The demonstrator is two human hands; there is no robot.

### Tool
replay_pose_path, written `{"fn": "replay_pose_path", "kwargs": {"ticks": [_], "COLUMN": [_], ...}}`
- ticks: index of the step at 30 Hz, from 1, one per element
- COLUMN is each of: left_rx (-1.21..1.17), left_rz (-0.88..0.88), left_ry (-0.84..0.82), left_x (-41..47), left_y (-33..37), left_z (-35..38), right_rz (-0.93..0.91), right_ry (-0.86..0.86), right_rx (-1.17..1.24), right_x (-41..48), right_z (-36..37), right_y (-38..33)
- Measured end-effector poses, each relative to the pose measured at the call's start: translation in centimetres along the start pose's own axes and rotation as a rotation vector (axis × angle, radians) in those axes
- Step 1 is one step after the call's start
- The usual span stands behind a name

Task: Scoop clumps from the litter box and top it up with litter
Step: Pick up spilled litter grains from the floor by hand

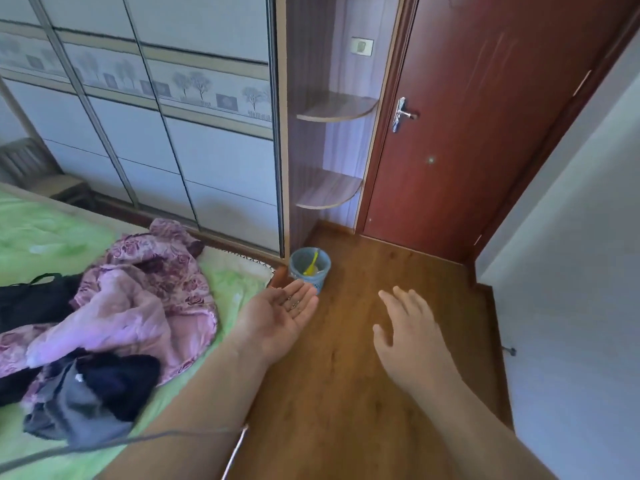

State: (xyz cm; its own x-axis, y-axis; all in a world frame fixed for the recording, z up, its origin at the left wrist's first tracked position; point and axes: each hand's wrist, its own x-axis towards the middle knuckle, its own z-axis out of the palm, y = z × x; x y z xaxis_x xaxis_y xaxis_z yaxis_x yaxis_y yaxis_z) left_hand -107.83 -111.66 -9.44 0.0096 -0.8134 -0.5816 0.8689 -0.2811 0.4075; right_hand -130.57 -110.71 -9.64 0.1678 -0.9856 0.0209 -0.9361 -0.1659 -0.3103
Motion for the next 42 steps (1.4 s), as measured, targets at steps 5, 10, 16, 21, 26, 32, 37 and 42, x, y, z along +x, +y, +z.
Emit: {"fn": "replay_pose_path", "kwargs": {"ticks": [5,10,16,21,26,32,37,42], "left_rx": [0.09,0.1,0.021,-0.125,-0.153,-0.102,-0.045,-0.073], "left_rz": [-0.069,-0.041,-0.033,0.025,0.057,-0.005,-0.063,-0.139], "left_ry": [0.018,0.064,0.169,0.249,0.332,0.43,0.496,0.604], "left_x": [10.2,22.3,34.0,41.5,51.2,65.2,76.7,88.5], "left_y": [0.1,0.1,1.1,4.8,9.5,14.3,16.6,14.4], "left_z": [5.4,11.4,16.8,17.9,17.3,15.5,12.8,6.3], "right_rz": [0.093,0.075,-0.021,-0.137,-0.194,-0.184,-0.235,-0.294], "right_ry": [-0.034,-0.05,-0.159,-0.238,-0.288,-0.369,-0.442,-0.465], "right_rx": [0.024,0.047,0.028,0.007,0.003,0.019,0.011,0.081], "right_x": [9.0,21.1,35.9,46.7,57.7,70.7,80.2,86.5], "right_z": [1.6,2.7,2.7,4.9,9.3,17.7,26.6,37.6], "right_y": [5.1,10.9,15.4,15.7,14.7,13.5,13.1,14.4]}}
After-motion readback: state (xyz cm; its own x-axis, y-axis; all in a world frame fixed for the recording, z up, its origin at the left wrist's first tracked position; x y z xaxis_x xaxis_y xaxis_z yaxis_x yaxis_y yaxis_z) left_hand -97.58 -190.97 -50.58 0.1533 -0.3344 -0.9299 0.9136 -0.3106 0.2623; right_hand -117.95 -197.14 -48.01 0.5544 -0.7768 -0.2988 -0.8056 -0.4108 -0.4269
